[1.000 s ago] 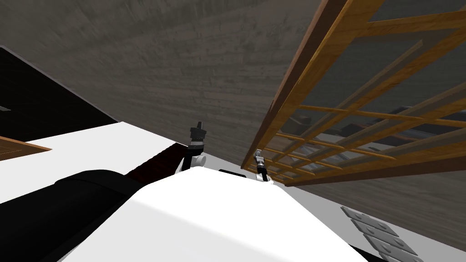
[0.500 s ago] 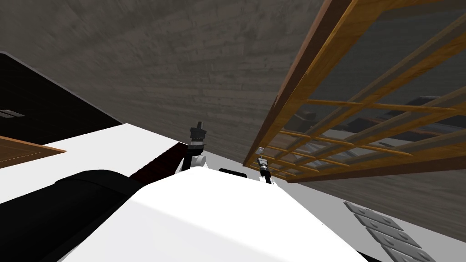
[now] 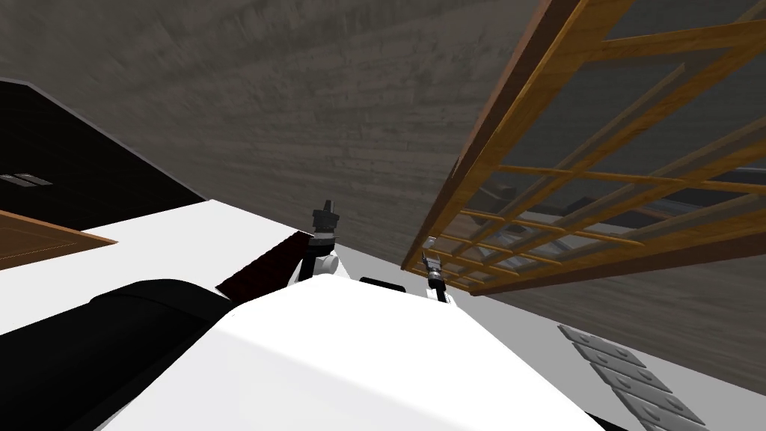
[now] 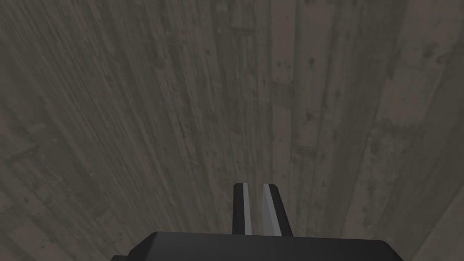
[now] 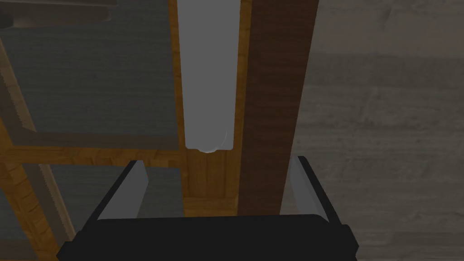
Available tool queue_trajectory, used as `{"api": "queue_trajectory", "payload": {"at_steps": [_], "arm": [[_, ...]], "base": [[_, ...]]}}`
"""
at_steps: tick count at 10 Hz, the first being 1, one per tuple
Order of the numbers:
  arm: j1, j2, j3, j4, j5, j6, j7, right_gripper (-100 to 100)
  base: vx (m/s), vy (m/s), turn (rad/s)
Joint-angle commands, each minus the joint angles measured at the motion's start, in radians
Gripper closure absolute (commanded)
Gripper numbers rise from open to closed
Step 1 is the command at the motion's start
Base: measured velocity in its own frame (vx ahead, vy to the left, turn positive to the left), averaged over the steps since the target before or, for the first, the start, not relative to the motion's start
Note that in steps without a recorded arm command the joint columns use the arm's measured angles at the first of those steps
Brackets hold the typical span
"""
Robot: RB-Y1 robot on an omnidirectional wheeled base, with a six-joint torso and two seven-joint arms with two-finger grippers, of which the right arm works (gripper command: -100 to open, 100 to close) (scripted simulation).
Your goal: Pull the door open
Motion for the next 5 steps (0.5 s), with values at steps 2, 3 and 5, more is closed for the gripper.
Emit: {"api": "queue_trajectory", "payload": {"at_steps": [2,3,5], "arm": [[-0.005,0.018,-0.005,-0.011,-0.019,-0.052,-0.025,-100],[-0.003,0.013,-0.003,-0.014,-0.013,-0.034,-0.019,-100],[0.016,-0.034,-0.027,-0.005,-0.031,-0.041,-0.045,-100]], "base": [[-0.181,-0.023,-0.005],[-0.08,-0.008,-0.003],[0.116,0.004,0.08]]}}
